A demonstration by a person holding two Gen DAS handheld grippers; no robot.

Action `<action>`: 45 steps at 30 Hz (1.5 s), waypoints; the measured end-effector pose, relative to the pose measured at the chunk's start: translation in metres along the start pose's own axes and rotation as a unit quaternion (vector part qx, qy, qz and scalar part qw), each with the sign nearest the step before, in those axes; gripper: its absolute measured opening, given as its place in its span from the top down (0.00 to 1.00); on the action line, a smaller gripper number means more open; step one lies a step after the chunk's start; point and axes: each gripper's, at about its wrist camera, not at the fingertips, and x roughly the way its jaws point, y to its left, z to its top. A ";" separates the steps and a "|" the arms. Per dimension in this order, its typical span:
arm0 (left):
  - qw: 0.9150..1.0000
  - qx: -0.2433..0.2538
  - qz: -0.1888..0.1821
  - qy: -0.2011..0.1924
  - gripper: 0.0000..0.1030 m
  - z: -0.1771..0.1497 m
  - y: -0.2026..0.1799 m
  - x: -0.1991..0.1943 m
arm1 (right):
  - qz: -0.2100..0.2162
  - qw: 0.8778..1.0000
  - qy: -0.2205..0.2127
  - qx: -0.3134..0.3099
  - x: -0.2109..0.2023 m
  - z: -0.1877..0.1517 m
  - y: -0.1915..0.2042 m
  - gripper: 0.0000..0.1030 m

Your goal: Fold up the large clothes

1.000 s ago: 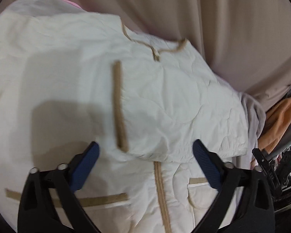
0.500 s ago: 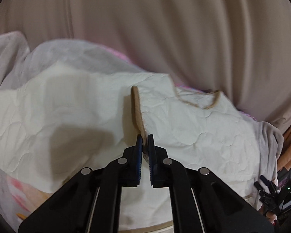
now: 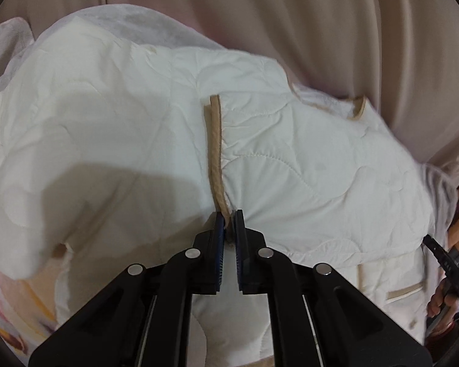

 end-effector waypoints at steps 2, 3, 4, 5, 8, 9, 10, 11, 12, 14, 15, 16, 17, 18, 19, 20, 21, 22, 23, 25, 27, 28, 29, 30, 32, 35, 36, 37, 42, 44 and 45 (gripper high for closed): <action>1.000 0.013 0.019 -0.003 0.93 -0.003 -0.006 0.007 | -0.005 0.999 0.028 -0.021 0.016 -0.010 0.002 0.86; 1.000 0.017 0.023 -0.005 0.93 -0.002 -0.008 0.005 | -0.012 0.999 0.028 -0.026 0.011 -0.008 0.004 0.86; 1.000 0.019 0.023 -0.007 0.93 0.000 -0.007 0.001 | -0.014 0.999 0.027 -0.022 0.005 -0.006 0.004 0.85; 0.999 0.023 0.026 -0.009 0.93 0.002 -0.007 -0.004 | -0.012 1.000 0.020 -0.014 -0.006 -0.003 0.004 0.85; 0.999 0.016 0.011 -0.040 0.92 0.008 -0.002 -0.039 | 0.002 1.000 -0.027 0.015 -0.047 0.007 -0.001 0.85; 0.998 0.010 0.004 -0.058 0.92 0.011 -0.001 -0.055 | 0.004 0.999 -0.045 0.019 -0.060 0.012 -0.001 0.84; 0.997 0.004 0.002 -0.073 0.91 0.015 -0.001 -0.067 | 0.011 0.998 -0.063 0.022 -0.072 0.020 0.001 0.84; 0.996 -0.002 -0.001 -0.089 0.91 0.021 -0.003 -0.079 | 0.016 0.997 -0.074 0.023 -0.078 0.027 0.004 0.84; 0.994 -0.007 -0.013 -0.106 0.91 0.028 -0.007 -0.091 | 0.022 0.996 -0.082 0.022 -0.080 0.036 0.009 0.83; 0.992 0.000 -0.020 -0.127 0.89 0.044 -0.022 -0.100 | 0.031 0.995 -0.093 0.013 -0.078 0.050 0.021 0.83; 0.991 0.010 -0.020 -0.129 0.86 0.052 -0.034 -0.098 | 0.037 0.995 -0.095 0.008 -0.074 0.055 0.029 0.84; 0.992 0.016 -0.021 -0.125 0.86 0.057 -0.042 -0.092 | 0.049 0.994 -0.094 0.003 -0.066 0.062 0.041 0.85; 0.993 0.023 -0.020 -0.115 0.86 0.060 -0.050 -0.080 | 0.059 0.994 -0.093 0.001 -0.059 0.065 0.049 0.85; 0.994 0.028 -0.017 -0.103 0.86 0.062 -0.055 -0.068 | 0.069 0.994 -0.089 -0.002 -0.049 0.068 0.058 0.86; 0.995 0.034 -0.011 -0.089 0.86 0.062 -0.059 -0.053 | 0.072 0.994 -0.085 -0.008 -0.039 0.069 0.067 0.86; 0.996 0.040 0.001 -0.077 0.86 0.060 -0.062 -0.037 | 0.071 0.994 -0.079 -0.012 -0.028 0.066 0.069 0.86; 0.997 0.046 0.017 -0.063 0.85 0.055 -0.062 -0.019 | 0.067 0.995 -0.069 -0.015 -0.017 0.064 0.072 0.87; 0.997 0.050 0.033 -0.052 0.85 0.052 -0.060 -0.003 | 0.056 0.997 -0.056 -0.016 -0.004 0.062 0.071 0.87; 0.997 0.050 0.046 -0.046 0.85 0.046 -0.055 0.008 | 0.041 0.998 -0.045 -0.015 0.007 0.059 0.066 0.88; 0.997 0.045 0.046 -0.039 0.85 0.037 -0.039 0.026 | 0.014 1.000 -0.023 -0.007 0.029 0.048 0.047 0.93; 0.999 0.023 0.020 -0.043 0.85 0.037 -0.028 0.025 | 0.051 0.998 -0.033 0.026 0.033 0.036 0.023 0.99; 0.999 0.017 0.019 -0.043 0.85 0.038 -0.025 0.023 | 0.061 0.997 -0.032 0.045 0.031 0.034 0.014 1.00; 0.999 0.016 0.025 -0.044 0.85 0.038 -0.024 0.020 | 0.064 0.995 -0.030 0.067 0.026 0.033 0.005 1.00; 0.998 0.014 0.034 -0.047 0.85 0.037 -0.022 0.012 | 0.050 0.995 -0.031 0.082 0.017 0.031 -0.001 1.00; 0.999 0.001 0.019 -0.047 0.85 0.032 -0.014 -0.010 | 0.051 0.994 -0.030 0.091 -0.010 0.019 -0.008 0.87; 0.999 -0.022 -0.016 -0.038 0.57 0.009 0.007 -0.061 | 0.056 0.996 -0.006 0.068 -0.065 -0.015 -0.015 0.59; 0.999 -0.024 -0.015 -0.040 0.43 -0.008 0.022 -0.081 | 0.059 0.996 -0.001 0.059 -0.084 -0.033 -0.017 0.53; 0.999 -0.029 -0.006 -0.042 0.35 -0.028 0.037 -0.100 | 0.061 0.997 0.007 0.049 -0.108 -0.056 -0.020 0.44; 0.995 -0.098 -0.016 0.016 0.26 -0.120 0.104 -0.146 | 0.083 0.992 0.069 0.066 -0.167 -0.155 -0.042 0.37; 0.989 -0.132 -0.045 0.049 0.26 -0.147 0.114 -0.145 | 0.110 0.986 0.089 0.094 -0.172 -0.182 -0.046 0.37; 0.988 -0.133 -0.054 0.047 0.26 -0.158 0.115 -0.148 | 0.122 0.983 0.094 0.103 -0.171 -0.189 -0.045 0.36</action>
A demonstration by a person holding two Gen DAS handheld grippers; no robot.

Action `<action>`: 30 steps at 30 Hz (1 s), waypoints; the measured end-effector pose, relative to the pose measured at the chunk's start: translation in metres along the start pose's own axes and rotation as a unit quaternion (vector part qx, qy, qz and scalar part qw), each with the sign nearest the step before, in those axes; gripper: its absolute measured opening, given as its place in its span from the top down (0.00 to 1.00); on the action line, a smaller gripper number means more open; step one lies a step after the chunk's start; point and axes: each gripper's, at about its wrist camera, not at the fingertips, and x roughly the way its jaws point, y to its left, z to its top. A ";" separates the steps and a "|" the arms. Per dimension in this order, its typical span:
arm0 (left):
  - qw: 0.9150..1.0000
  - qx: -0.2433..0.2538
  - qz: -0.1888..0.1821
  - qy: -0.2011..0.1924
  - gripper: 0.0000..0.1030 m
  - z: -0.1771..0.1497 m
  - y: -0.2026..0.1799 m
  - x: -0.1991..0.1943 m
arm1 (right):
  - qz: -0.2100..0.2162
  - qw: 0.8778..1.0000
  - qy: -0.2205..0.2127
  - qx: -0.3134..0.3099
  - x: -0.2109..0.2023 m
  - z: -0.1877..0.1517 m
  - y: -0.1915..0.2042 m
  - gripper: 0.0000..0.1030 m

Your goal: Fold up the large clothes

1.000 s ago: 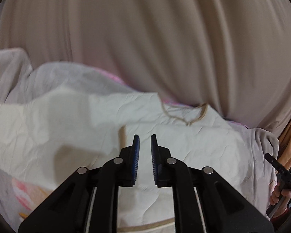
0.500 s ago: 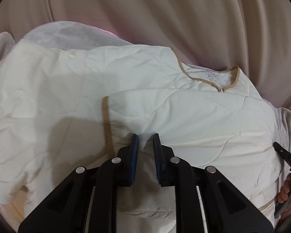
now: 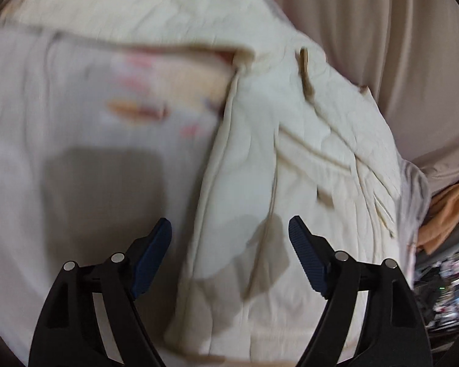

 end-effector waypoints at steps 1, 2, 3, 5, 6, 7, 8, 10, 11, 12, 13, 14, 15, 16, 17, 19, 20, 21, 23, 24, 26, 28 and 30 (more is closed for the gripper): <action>1.000 0.018 0.011 -0.015 0.26 -0.009 -0.005 -0.006 | 0.005 1.000 -0.004 0.002 0.003 -0.005 0.002 0.36; 0.999 0.033 0.021 -0.016 0.28 -0.014 -0.011 -0.006 | -0.004 1.000 -0.020 -0.005 0.002 -0.007 0.006 0.36; 0.999 0.045 0.023 -0.012 0.37 -0.020 -0.019 -0.004 | -0.012 1.000 -0.023 -0.013 0.004 -0.007 0.011 0.39; 0.998 0.061 0.028 -0.007 0.53 -0.026 -0.031 -0.002 | -0.002 1.000 -0.019 -0.018 0.005 -0.004 0.020 0.87; 0.996 0.077 0.038 -0.008 0.70 -0.028 -0.039 -0.004 | 0.001 1.000 -0.018 -0.016 0.004 -0.003 0.025 0.88; 0.995 0.092 0.047 -0.013 0.79 -0.032 -0.046 -0.007 | -0.006 0.999 -0.026 -0.024 -0.003 -0.003 0.032 0.92; 0.993 0.101 0.054 -0.018 0.81 -0.033 -0.051 -0.011 | -0.011 0.999 -0.040 -0.035 -0.009 -0.004 0.039 0.93; 0.992 0.112 0.051 -0.026 0.86 -0.038 -0.056 -0.028 | -0.010 0.997 -0.062 -0.044 -0.033 -0.011 0.049 0.93; 0.992 0.115 0.044 -0.025 0.87 -0.041 -0.057 -0.037 | -0.007 0.996 -0.071 -0.047 -0.042 -0.014 0.052 0.94; 0.992 0.117 0.035 -0.021 0.87 -0.047 -0.058 -0.047 | -0.008 0.996 -0.079 -0.051 -0.056 -0.021 0.054 0.94; 0.992 0.120 0.028 -0.017 0.87 -0.055 -0.058 -0.055 | -0.010 0.995 -0.083 -0.054 -0.067 -0.026 0.056 0.94; 0.992 0.124 0.022 -0.010 0.87 -0.064 -0.058 -0.063 | -0.013 0.995 -0.086 -0.058 -0.081 -0.037 0.055 0.94; 0.992 0.129 0.016 -0.003 0.87 -0.077 -0.056 -0.071 | -0.018 0.995 -0.086 -0.057 -0.093 -0.048 0.053 0.94; 0.991 0.133 0.011 0.007 0.87 -0.091 -0.054 -0.077 | -0.026 0.995 -0.082 -0.052 -0.106 -0.063 0.048 0.94; 0.991 0.135 0.005 0.020 0.87 -0.105 -0.051 -0.080 | -0.035 0.995 -0.077 -0.046 -0.113 -0.078 0.043 0.94; 0.991 0.124 -0.010 0.053 0.87 -0.140 -0.036 -0.083 | -0.059 0.996 -0.063 -0.026 -0.127 -0.112 0.030 0.94; 0.991 0.115 -0.015 0.063 0.86 -0.152 -0.029 -0.083 | -0.071 0.996 -0.056 -0.016 -0.130 -0.129 0.024 0.94; 0.992 0.102 -0.031 0.064 0.84 -0.164 -0.020 -0.085 | -0.081 0.995 -0.050 -0.009 -0.130 -0.143 0.018 0.94; 0.995 0.076 -0.053 0.046 0.81 -0.175 -0.009 -0.095 | -0.095 0.995 -0.033 0.005 -0.126 -0.166 0.007 0.92; 0.996 0.065 -0.057 0.036 0.81 -0.174 -0.006 -0.101 | -0.100 0.994 -0.034 0.005 -0.125 -0.170 0.004 0.90; 0.997 0.056 -0.058 0.013 0.81 -0.161 -0.005 -0.115 | -0.109 0.993 -0.042 0.008 -0.128 -0.165 0.005 0.86; 0.996 0.063 -0.047 -0.029 0.76 -0.136 -0.002 -0.138 | -0.127 0.990 -0.067 0.007 -0.140 -0.151 0.011 0.85; 0.994 0.067 -0.019 -0.087 0.55 -0.103 0.004 -0.160 | -0.150 0.982 -0.113 -0.007 -0.156 -0.128 0.022 0.77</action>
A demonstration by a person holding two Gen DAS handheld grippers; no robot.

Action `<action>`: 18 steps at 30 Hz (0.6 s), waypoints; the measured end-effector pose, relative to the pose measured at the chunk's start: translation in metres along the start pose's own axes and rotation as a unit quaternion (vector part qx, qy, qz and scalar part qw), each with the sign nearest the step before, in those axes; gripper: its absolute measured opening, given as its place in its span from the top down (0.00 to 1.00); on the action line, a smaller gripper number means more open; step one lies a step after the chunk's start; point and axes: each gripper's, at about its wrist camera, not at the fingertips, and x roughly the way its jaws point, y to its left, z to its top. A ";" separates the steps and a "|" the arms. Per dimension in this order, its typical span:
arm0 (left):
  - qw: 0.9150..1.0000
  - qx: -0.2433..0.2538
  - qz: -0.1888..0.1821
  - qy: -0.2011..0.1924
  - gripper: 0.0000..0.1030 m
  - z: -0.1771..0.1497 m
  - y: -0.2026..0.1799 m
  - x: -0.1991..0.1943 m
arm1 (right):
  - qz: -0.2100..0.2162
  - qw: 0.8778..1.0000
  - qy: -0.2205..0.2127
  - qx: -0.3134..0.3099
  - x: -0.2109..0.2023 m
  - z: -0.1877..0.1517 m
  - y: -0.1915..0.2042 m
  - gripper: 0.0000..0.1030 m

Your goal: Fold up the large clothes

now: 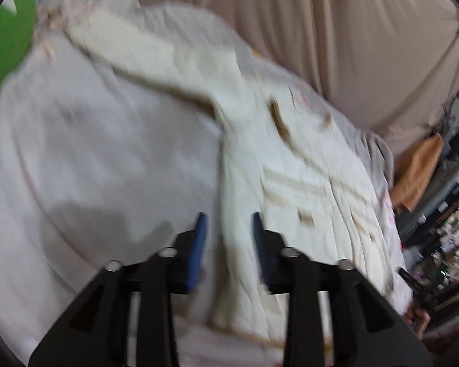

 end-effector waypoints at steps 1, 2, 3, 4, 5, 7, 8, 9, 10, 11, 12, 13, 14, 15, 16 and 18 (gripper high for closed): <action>0.999 0.000 0.025 -0.029 0.44 0.019 0.007 -0.004 | -0.005 1.000 -0.021 -0.006 -0.004 0.013 0.005 0.77; 0.997 -0.009 0.058 -0.059 0.41 0.042 0.016 -0.005 | 0.001 0.999 -0.042 -0.016 -0.006 0.030 0.015 0.77; 0.994 -0.017 0.073 -0.078 0.38 0.062 0.028 -0.003 | 0.012 0.998 -0.051 -0.023 -0.004 0.041 0.022 0.77; 0.991 -0.030 0.092 -0.092 0.38 0.078 0.039 0.001 | 0.028 0.997 -0.057 -0.031 0.001 0.055 0.032 0.77; 0.987 -0.047 0.111 -0.102 0.38 0.096 0.054 0.008 | 0.046 0.996 -0.061 -0.040 0.008 0.068 0.043 0.77; 0.980 -0.084 0.142 -0.113 0.38 0.134 0.087 0.030 | 0.074 0.994 -0.059 -0.061 0.029 0.088 0.068 0.77; 0.976 -0.103 0.153 -0.115 0.38 0.151 0.103 0.041 | 0.079 0.993 -0.056 -0.070 0.040 0.095 0.078 0.77; 0.974 -0.118 0.159 -0.110 0.38 0.171 0.123 0.058 | 0.084 0.992 -0.050 -0.078 0.051 0.101 0.089 0.77; 0.969 -0.136 0.175 -0.107 0.38 0.180 0.140 0.067 | 0.092 0.991 -0.042 -0.083 0.064 0.107 0.098 0.77; 0.964 -0.158 0.184 -0.107 0.38 0.189 0.153 0.079 | 0.101 0.991 -0.032 -0.084 0.079 0.112 0.106 0.77; 0.962 -0.178 0.178 -0.102 0.38 0.199 0.171 0.092 | 0.107 0.991 -0.022 -0.083 0.090 0.115 0.112 0.77; 0.959 -0.197 0.181 -0.097 0.38 0.206 0.185 0.101 | 0.112 0.990 -0.014 -0.082 0.099 0.116 0.117 0.77; 0.953 -0.218 0.187 -0.097 0.38 0.210 0.196 0.109 | 0.116 0.990 -0.006 -0.083 0.109 0.116 0.120 0.77; 0.945 -0.241 0.195 -0.101 0.38 0.214 0.209 0.115 | 0.115 0.990 -0.002 -0.085 0.116 0.115 0.124 0.77; 0.938 -0.266 0.194 -0.108 0.39 0.215 0.220 0.119 | 0.114 0.990 0.002 -0.088 0.122 0.113 0.125 0.77; 0.933 -0.293 0.174 -0.114 0.48 0.217 0.232 0.124 | 0.116 0.989 0.011 -0.091 0.135 0.108 0.126 0.77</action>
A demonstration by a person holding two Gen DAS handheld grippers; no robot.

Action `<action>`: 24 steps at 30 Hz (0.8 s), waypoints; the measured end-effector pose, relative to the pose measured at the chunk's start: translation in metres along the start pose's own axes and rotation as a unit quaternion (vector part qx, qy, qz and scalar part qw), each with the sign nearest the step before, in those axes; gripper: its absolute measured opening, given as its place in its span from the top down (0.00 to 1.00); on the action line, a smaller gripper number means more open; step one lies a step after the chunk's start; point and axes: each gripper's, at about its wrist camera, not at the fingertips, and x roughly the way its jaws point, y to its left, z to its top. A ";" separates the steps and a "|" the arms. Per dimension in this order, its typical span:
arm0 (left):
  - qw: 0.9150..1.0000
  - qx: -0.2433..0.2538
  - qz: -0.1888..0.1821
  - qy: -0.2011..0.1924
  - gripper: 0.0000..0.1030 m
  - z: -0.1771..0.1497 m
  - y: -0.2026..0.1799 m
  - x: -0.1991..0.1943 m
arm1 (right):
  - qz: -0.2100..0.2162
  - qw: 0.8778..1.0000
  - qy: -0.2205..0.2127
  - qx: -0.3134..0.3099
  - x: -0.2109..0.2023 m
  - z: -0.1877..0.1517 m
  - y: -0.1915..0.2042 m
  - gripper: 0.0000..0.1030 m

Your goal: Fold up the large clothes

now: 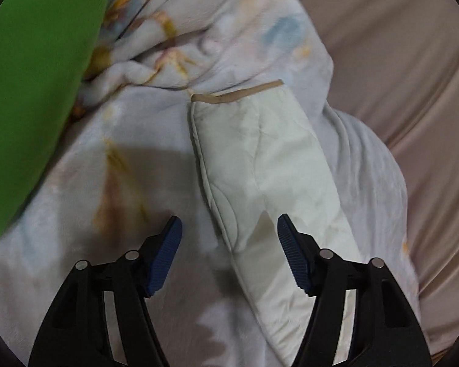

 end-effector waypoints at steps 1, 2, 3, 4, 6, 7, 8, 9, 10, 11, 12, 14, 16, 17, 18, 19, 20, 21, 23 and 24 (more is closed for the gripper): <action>1.000 -0.008 -0.010 0.003 0.62 0.003 0.000 0.004 | 0.000 1.000 0.004 0.001 0.005 -0.003 -0.001 0.76; 1.000 -0.006 -0.018 0.005 0.71 0.006 -0.002 0.007 | 0.000 1.000 0.014 0.005 0.013 -0.007 -0.004 0.75; 1.000 0.005 -0.017 0.005 0.86 0.008 -0.008 0.007 | 0.000 1.000 0.024 0.007 0.018 -0.010 -0.006 0.75; 1.000 0.019 -0.013 0.000 0.92 0.009 -0.016 0.004 | -0.002 1.000 0.030 0.010 0.023 -0.013 -0.007 0.75; 0.998 0.048 -0.024 -0.022 0.94 0.011 -0.037 -0.013 | -0.006 0.999 0.040 0.017 0.033 -0.019 -0.012 0.75; 0.997 0.061 -0.039 -0.033 0.94 0.013 -0.049 -0.022 | -0.006 0.999 0.045 0.021 0.038 -0.022 -0.014 0.75; 0.995 0.077 -0.055 -0.042 0.95 0.011 -0.064 -0.036 | -0.005 0.999 0.047 0.024 0.041 -0.023 -0.015 0.75; 0.991 0.099 -0.072 -0.054 0.95 0.008 -0.085 -0.056 | -0.004 0.999 0.048 0.025 0.043 -0.025 -0.015 0.75; 0.986 0.122 -0.089 -0.065 0.95 0.002 -0.106 -0.075 | -0.002 0.999 0.047 0.026 0.044 -0.026 -0.015 0.74; 0.980 0.149 -0.107 -0.076 0.95 -0.006 -0.129 -0.096 | -0.001 0.999 0.046 0.026 0.044 -0.027 -0.015 0.73; 0.969 0.187 -0.135 -0.088 0.95 -0.020 -0.162 -0.125 | 0.000 0.999 0.045 0.024 0.045 -0.027 -0.015 0.72; 0.946 0.251 -0.181 -0.099 0.95 -0.050 -0.212 -0.169 | -0.002 0.999 0.042 0.018 0.045 -0.029 -0.012 0.69; 0.909 0.327 -0.237 -0.102 0.95 -0.100 -0.269 -0.218 | -0.003 0.999 0.040 0.009 0.045 -0.029 -0.009 0.66; 0.889 0.362 -0.260 -0.101 0.95 -0.130 -0.294 -0.240 | 0.000 0.999 0.038 0.008 0.045 -0.030 -0.008 0.65; 0.873 0.390 -0.277 -0.097 0.95 -0.154 -0.314 -0.255 | 0.003 0.999 0.038 0.006 0.044 -0.031 -0.007 0.64; 0.854 0.419 -0.296 -0.089 0.95 -0.184 -0.335 -0.268 | 0.004 0.999 0.037 0.006 0.044 -0.031 -0.007 0.64; 0.836 0.445 -0.312 -0.077 0.95 -0.213 -0.353 -0.277 | 0.007 0.999 0.035 0.006 0.043 -0.032 -0.007 0.64; 0.816 0.471 -0.328 -0.062 0.95 -0.249 -0.371 -0.283 | 0.010 0.999 0.034 0.007 0.042 -0.033 -0.008 0.64; 0.789 0.510 -0.341 -0.032 0.94 -0.309 -0.392 -0.281 | 0.019 0.999 0.031 0.014 0.040 -0.034 -0.011 0.63; 0.779 0.525 -0.342 -0.009 0.94 -0.343 -0.399 -0.271 | 0.023 0.999 0.030 0.019 0.039 -0.035 -0.012 0.63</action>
